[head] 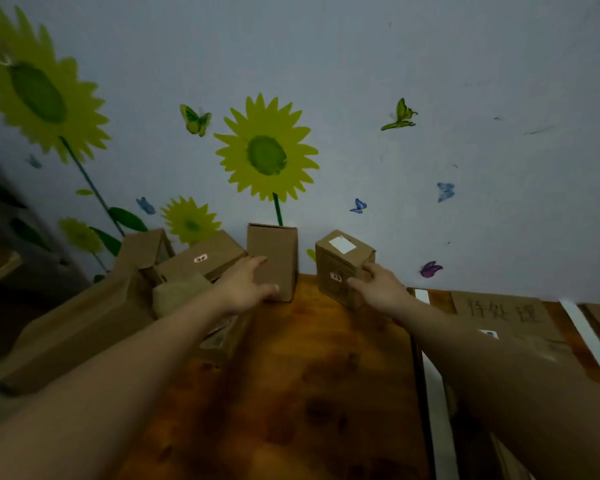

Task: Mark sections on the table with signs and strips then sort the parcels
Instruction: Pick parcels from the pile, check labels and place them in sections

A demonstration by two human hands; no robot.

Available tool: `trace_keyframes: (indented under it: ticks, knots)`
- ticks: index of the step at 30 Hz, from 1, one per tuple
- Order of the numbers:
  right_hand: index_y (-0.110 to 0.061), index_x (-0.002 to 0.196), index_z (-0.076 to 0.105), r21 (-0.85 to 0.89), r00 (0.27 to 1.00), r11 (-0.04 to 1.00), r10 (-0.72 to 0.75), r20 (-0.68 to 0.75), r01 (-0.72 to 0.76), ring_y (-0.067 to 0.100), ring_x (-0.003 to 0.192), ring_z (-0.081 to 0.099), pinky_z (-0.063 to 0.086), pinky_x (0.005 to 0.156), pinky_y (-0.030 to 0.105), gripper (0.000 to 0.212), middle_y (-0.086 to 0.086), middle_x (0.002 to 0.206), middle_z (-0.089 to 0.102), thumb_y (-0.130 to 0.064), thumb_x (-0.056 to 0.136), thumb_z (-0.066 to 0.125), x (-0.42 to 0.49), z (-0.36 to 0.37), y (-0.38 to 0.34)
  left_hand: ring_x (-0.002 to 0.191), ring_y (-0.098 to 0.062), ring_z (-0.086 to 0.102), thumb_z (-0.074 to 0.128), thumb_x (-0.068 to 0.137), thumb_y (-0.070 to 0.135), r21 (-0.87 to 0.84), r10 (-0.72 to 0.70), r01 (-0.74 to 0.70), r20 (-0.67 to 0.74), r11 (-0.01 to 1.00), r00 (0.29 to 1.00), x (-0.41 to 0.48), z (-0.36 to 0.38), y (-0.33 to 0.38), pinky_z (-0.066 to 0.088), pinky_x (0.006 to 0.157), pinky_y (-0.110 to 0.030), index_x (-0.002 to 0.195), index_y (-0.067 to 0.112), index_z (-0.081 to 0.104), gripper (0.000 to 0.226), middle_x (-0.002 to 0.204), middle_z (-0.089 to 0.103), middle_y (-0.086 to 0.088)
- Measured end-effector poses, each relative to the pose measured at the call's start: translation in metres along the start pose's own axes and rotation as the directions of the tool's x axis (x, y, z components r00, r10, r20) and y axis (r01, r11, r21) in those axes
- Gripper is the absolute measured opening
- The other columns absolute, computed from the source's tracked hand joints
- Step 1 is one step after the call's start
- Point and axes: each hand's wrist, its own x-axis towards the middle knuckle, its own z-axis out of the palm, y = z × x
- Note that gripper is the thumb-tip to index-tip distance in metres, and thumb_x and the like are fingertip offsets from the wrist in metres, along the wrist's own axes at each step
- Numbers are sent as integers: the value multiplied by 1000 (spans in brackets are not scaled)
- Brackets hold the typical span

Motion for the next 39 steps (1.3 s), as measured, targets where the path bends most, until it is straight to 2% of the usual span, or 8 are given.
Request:
trace_keyframes:
  ticks: [11, 14, 17, 20, 23, 27, 32, 39]
  knots:
    - [-40, 149, 2, -226, 984, 958, 162, -73, -175, 35, 124, 45, 45, 100, 44, 79, 17, 146, 31, -40, 91, 56, 85, 18, 11, 124, -23, 47, 65, 86, 25, -93, 208, -189, 270, 978, 940, 173, 51, 38, 41, 104, -36, 140, 19, 40, 60, 141, 44, -6]
    - [-32, 150, 17, -286, 976, 933, 207, -70, -219, 37, 132, 35, 37, 104, 43, 68, 16, 151, 23, -49, 93, 50, 92, 26, 16, 141, -28, 25, 62, 88, 33, -113, 215, -188, 328, 976, 920, 203, 68, 40, 25, 115, -40, 152, 23, 11, 82, 157, 17, -8]
    - [-22, 111, 50, -144, 962, 962, 206, -181, -233, 23, 98, 54, 49, 84, 36, 31, 7, 115, 49, -47, 92, 52, 91, 35, 21, 143, -30, 22, 54, 91, 47, -167, 154, -98, 362, 981, 920, 214, 83, 34, 22, 116, -40, 152, 28, 1, 83, 158, 15, -10]
    - [-21, 82, 44, -8, 924, 962, 260, -279, -273, 14, 73, 49, 43, 66, 33, 25, -1, 81, 51, -42, 94, 52, 87, 44, 21, 137, -32, 34, 45, 83, 70, -272, 75, 51, 432, 961, 899, 206, 90, 22, 30, 112, -42, 150, 16, 24, 88, 153, 30, -12]
    - [-16, 100, 45, 194, 883, 938, 339, -325, -288, 21, 88, 56, 49, 77, 39, 31, 3, 94, 57, -45, 92, 53, 79, 46, 19, 110, -36, 57, 39, 76, 77, -341, -73, 282, 513, 897, 855, 190, 96, 5, 50, 86, -43, 128, 12, 55, 84, 126, 57, -15]
    - [-13, 141, 35, 213, 906, 933, 338, -253, -289, 27, 105, 59, 55, 84, 43, 60, 10, 124, 56, -42, 92, 56, 65, 44, 15, 106, -28, 60, 50, 97, 28, -465, -30, 273, 465, 842, 885, 161, 91, 0, 52, 88, -43, 125, 14, 58, 33, 121, 62, -12]
    - [-13, 135, 46, 185, 953, 975, 170, -250, -126, 16, 107, 56, 56, 75, 24, 51, 6, 130, 54, -13, 88, 65, 40, 35, 7, 114, -22, 56, 56, 91, 2, -607, 68, 140, 308, 782, 949, 112, 74, 3, 52, 82, -25, 137, 12, 43, 49, 132, 54, -10]
    - [-24, 132, 42, 308, 951, 947, 9, -310, 91, 15, 101, 61, 54, 65, 21, 58, 1, 117, 58, -17, 84, 72, 1, 27, -4, 110, -14, 53, 54, 88, -10, -728, 117, -71, 13, 682, 993, 51, 52, 20, 52, 79, -24, 143, 16, 31, 66, 132, 51, -6]
